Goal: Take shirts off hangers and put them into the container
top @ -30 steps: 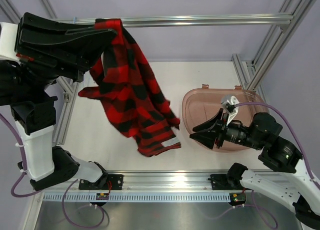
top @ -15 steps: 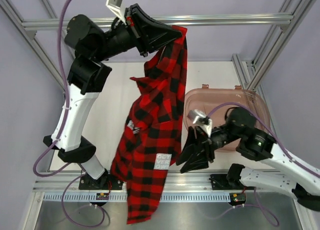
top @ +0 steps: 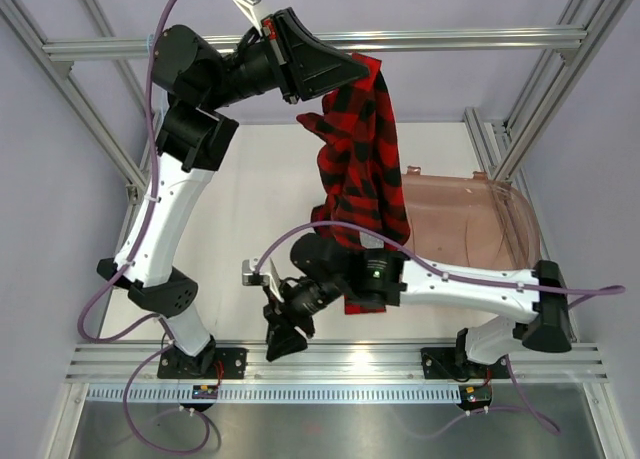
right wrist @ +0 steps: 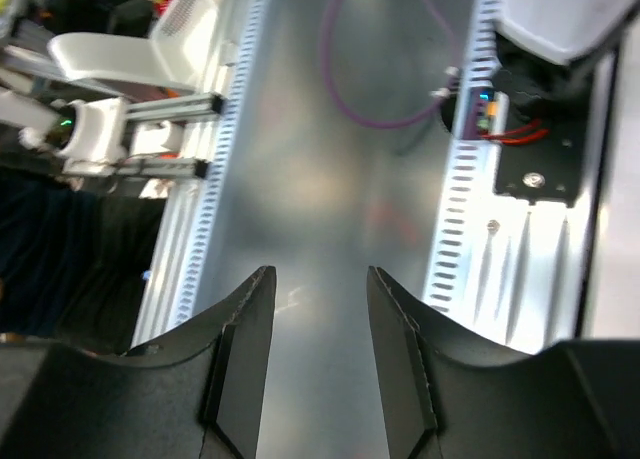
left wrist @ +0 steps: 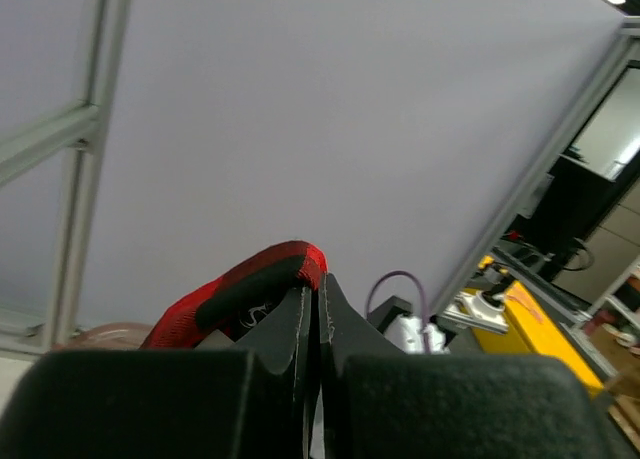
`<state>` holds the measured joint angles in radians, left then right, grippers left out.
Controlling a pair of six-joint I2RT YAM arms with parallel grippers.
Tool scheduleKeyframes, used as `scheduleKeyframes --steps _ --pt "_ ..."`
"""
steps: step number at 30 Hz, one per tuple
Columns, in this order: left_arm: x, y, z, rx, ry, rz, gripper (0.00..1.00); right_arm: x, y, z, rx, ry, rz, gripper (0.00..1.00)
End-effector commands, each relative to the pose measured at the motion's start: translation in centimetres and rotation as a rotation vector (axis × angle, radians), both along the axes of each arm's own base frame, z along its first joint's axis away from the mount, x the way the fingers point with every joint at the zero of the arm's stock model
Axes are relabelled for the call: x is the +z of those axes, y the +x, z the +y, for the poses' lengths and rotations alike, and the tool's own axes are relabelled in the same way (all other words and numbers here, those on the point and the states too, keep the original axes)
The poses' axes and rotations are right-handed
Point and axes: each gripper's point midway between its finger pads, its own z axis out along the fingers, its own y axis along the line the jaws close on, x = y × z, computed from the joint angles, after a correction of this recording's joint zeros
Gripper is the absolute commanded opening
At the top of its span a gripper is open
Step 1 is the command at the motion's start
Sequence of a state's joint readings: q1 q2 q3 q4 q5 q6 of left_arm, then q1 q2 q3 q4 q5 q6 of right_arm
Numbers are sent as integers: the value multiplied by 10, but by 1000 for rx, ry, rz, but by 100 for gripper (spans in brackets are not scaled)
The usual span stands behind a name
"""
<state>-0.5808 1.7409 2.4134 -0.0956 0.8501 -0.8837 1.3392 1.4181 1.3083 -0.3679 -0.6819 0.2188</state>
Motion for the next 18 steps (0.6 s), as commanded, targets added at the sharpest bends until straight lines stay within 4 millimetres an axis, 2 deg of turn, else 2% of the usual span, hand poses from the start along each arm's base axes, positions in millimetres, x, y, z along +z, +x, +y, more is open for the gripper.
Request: scheduleKeyframes --steps 1,2,3,4,6,7,8,9,10,11,12,13,14,15,16,17,18 --pt "44 -87 31 -130 -93 -121 0 -10 40 30 -157 -24 -130 51" --pt "45 -95 32 -143 -94 -114 0 -7 47 36 -181 -21 -144 51" --pt "44 -110 34 -168 -92 -104 0 -11 60 41 -231 -31 -166 51" --pt "45 -116 35 -179 -94 -98 0 -19 67 48 -247 -47 -183 52" --pt "41 -135 37 -222 -89 -83 0 -19 91 55 -325 -61 -227 52" --pt "41 -141 38 -233 -89 -75 0 -27 99 61 -343 -82 -252 52" --pt "37 -144 37 -242 -78 -48 0 -22 107 66 -369 -72 -273 52" --pt "36 -154 39 -261 -80 -42 0 -32 119 71 -412 -101 -303 53" --pt "34 -158 39 -275 -76 -31 0 -24 129 77 -447 -89 -333 53" --pt "34 -162 39 -287 -73 -25 0 -26 138 81 -482 -95 -358 53" --pt "33 -166 39 -306 -65 -17 0 -39 153 84 -536 -145 -402 52" --pt "33 -171 40 -316 -64 -15 0 -41 162 86 -567 -159 -427 53" --pt "34 -175 42 -324 -67 -18 0 -33 175 90 -621 -155 -459 53" --pt "34 -180 44 -338 -60 -15 0 -50 193 87 -693 -228 -518 53" --pt "37 -185 49 -341 -67 -27 0 -57 220 79 -808 -307 -600 53" --pt "39 -188 52 -344 -68 -30 0 -43 222 83 -825 -275 -590 53" --pt "39 -192 55 -349 -65 -36 0 -64 236 70 -886 -389 -655 52"
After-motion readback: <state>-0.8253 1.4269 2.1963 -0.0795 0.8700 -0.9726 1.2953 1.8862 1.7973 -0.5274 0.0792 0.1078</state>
